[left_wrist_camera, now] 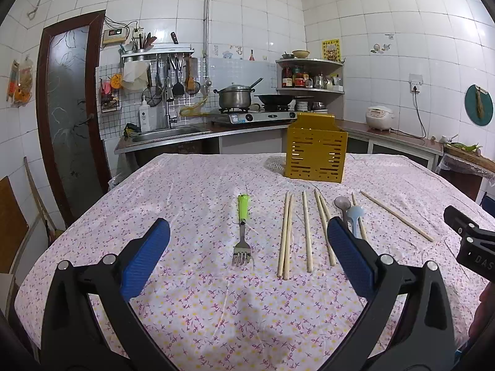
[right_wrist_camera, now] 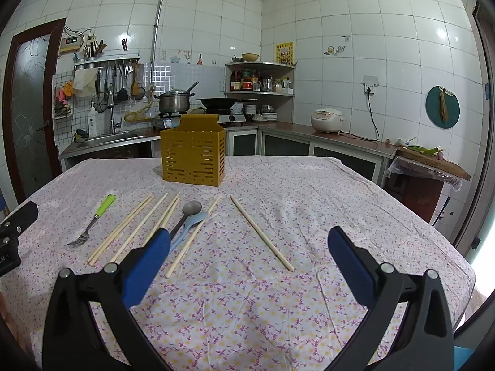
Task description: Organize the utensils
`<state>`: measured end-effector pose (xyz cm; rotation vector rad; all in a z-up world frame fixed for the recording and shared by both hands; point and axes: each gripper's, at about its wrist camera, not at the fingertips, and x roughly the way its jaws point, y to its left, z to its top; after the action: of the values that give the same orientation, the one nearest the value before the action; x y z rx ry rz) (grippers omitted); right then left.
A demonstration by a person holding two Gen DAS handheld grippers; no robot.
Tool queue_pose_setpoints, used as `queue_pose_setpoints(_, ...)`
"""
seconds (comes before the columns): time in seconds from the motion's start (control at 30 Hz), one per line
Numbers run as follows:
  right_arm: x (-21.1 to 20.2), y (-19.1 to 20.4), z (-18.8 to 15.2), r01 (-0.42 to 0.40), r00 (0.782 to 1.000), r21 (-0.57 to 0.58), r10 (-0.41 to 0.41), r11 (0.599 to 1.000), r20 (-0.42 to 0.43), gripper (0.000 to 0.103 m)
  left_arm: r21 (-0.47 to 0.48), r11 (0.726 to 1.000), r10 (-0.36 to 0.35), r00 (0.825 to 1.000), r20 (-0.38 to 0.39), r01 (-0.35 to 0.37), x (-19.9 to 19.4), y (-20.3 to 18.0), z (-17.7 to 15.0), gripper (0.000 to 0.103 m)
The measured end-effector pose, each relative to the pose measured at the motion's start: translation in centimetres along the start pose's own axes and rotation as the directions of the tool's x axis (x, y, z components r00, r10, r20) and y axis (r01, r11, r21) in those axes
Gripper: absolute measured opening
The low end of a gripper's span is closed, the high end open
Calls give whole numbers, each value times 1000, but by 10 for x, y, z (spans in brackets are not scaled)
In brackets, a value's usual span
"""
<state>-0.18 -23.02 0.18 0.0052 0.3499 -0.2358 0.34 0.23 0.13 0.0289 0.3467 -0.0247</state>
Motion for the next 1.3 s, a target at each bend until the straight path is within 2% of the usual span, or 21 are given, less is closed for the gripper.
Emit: queue_pose_setpoints(1.3,-2,0,1,-12,1000,0,12,1000,4,99,-29,999,-47,998,-29,46,5,4,3,98)
